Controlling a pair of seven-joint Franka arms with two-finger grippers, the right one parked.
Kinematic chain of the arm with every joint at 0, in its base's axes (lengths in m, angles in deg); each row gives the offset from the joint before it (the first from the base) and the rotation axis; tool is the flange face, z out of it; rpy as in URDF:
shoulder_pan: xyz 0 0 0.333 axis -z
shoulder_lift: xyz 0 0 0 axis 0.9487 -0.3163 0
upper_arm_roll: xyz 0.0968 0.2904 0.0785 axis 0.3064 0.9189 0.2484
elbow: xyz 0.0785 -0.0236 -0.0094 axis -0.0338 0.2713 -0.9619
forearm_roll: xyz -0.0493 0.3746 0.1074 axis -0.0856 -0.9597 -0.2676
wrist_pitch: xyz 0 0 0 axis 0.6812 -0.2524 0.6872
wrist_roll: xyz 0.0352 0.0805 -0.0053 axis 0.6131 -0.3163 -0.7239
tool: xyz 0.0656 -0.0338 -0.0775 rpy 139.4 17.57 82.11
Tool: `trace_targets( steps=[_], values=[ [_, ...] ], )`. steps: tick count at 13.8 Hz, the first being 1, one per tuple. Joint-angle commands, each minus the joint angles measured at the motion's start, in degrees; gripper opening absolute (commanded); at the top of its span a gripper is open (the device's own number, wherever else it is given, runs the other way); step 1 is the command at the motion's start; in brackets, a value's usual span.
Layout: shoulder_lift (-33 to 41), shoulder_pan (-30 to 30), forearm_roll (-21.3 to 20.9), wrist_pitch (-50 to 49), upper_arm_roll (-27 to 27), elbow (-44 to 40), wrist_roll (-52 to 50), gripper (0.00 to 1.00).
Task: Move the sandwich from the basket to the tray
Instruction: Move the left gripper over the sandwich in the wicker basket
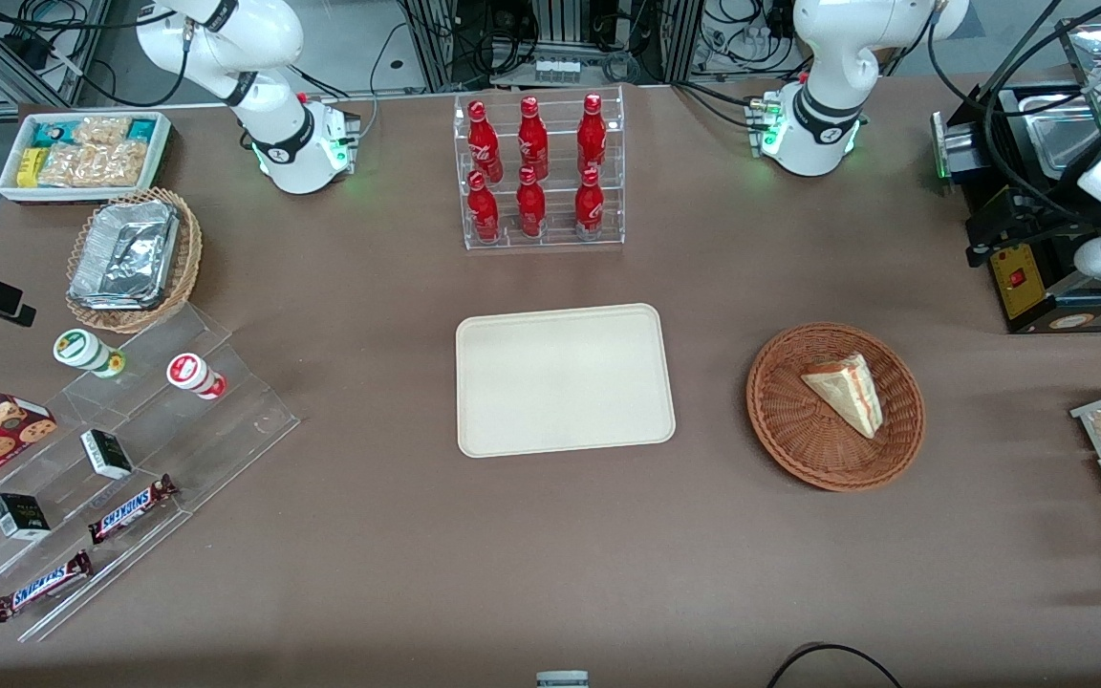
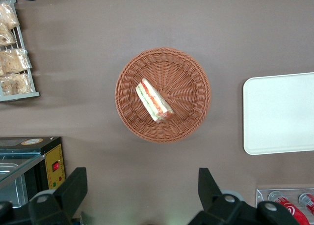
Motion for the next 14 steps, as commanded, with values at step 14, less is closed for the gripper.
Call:
trace_targets(
  steps=[14],
  values=[
    [3.5,1.0,0.0,46.8,1.4,43.2,-15.5,1.00]
  ],
)
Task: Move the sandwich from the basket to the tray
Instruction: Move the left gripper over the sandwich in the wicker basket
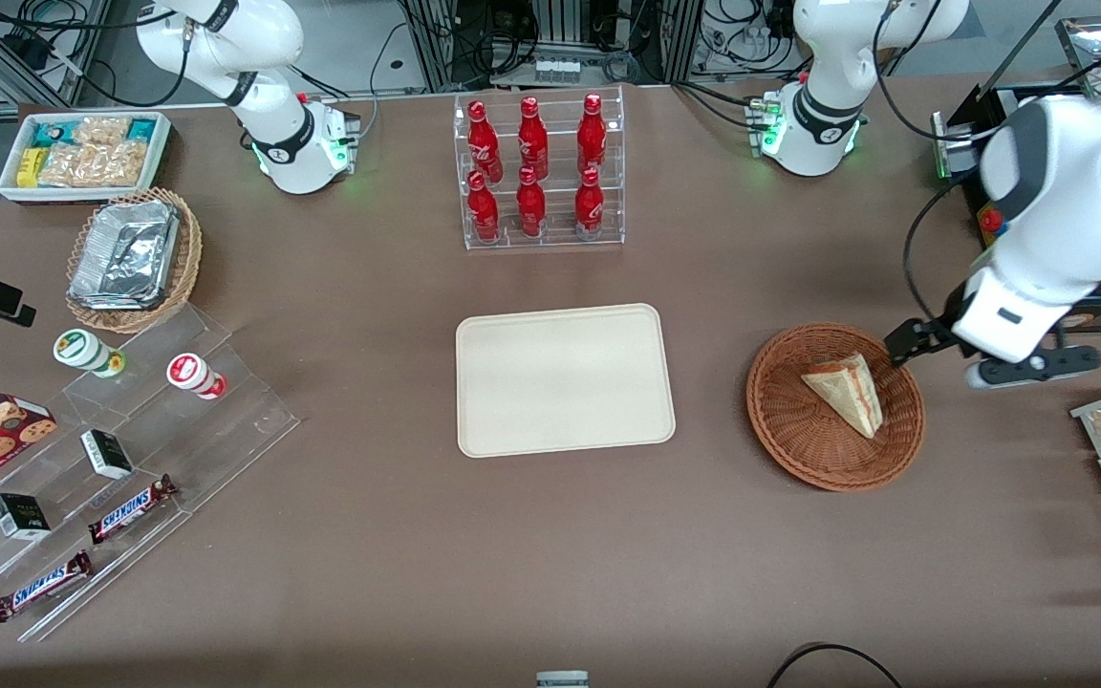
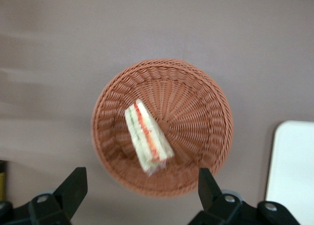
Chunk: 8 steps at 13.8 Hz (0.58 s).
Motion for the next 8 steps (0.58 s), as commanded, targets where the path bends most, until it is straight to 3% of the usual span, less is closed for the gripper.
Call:
trace_targets(
  steps=[1,3,8],
  values=[
    [2.3,0.9,0.3,11.3,0.6,10.5,-8.5,1.00],
    [-0.8,1.5,0.2,14.7,0.4,12.0,-17.3,1.00],
    [-5.9,1.5,0.2,17.8,0.4,13.2,-24.6,1.00]
  ],
)
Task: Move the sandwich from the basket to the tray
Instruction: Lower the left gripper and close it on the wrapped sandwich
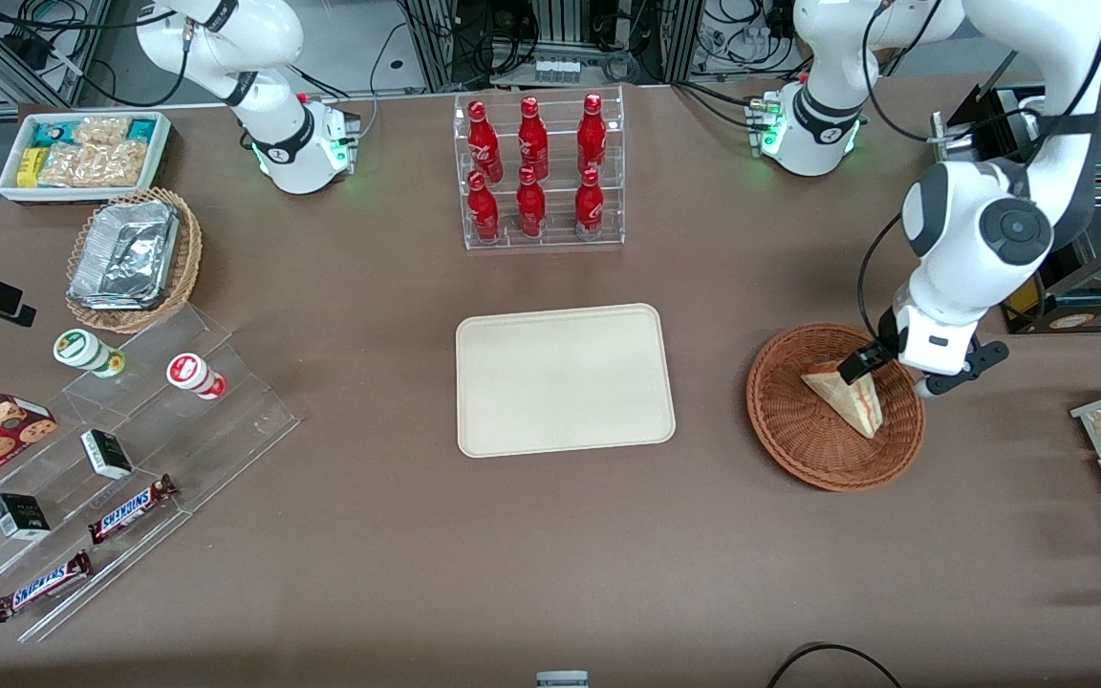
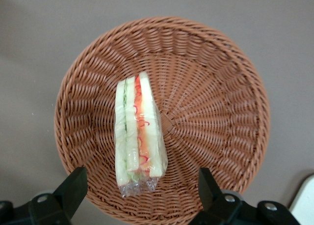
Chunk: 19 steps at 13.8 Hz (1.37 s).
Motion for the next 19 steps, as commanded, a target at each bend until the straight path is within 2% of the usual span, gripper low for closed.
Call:
trace_targets(
  steps=[1,6,7,8,9,10,13,15,19],
  values=[
    [-2.6,0.7,0.0,2.8,0.4,0.4,-5.6,1.00],
    [-6.7,0.5,0.1,6.7,0.6,1.6,-7.9,1.00],
    [-7.6,0.5,0.1,7.2,0.6,1.6,-9.1,0.95],
    [-8.2,0.5,0.1,8.1,0.6,1.4,-10.9,0.74],
    [-8.5,0.5,0.1,8.3,0.6,1.1,-13.3,0.28],
    [-8.7,0.5,0.1,8.2,0.5,0.7,-14.3,0.00],
    [-6.7,0.6,-0.2,7.1,0.4,0.3,-14.4,0.00],
    [-2.3,0.8,-0.6,-0.3,0.3,-2.3,-13.0,0.00],
    [-1.1,8.1,-0.6,-23.2,-0.9,-20.6,-11.6,0.00]
  ],
)
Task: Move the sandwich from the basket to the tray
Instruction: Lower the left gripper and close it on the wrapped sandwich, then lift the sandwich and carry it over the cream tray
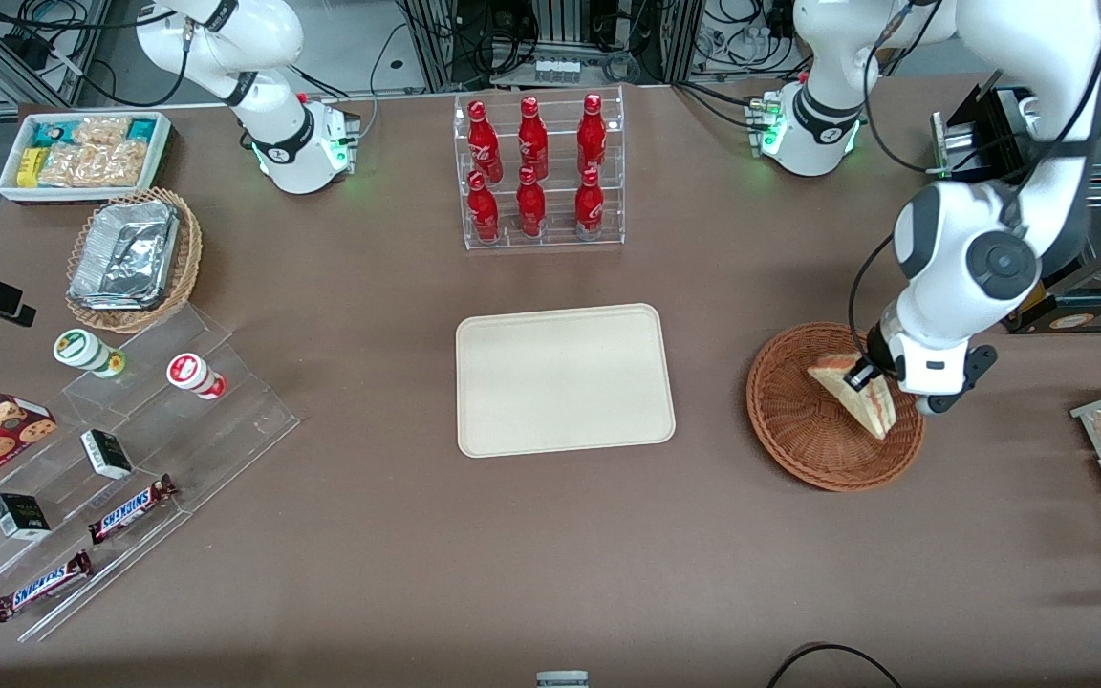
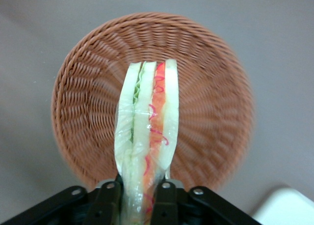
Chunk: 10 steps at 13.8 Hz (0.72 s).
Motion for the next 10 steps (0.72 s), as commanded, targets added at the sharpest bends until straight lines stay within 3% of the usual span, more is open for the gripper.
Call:
trace_targets(
  steps=[1,6,10],
  values=[
    [-1.5,7.5,-0.4,-10.7,-0.2,-13.0,-0.3,0.00],
    [-14.6,24.7,-0.8,-11.7,0.0,-25.5,-2.3,0.00],
    [-23.5,33.4,-1.0,-1.4,0.0,-28.1,-6.0,0.00]
  ],
)
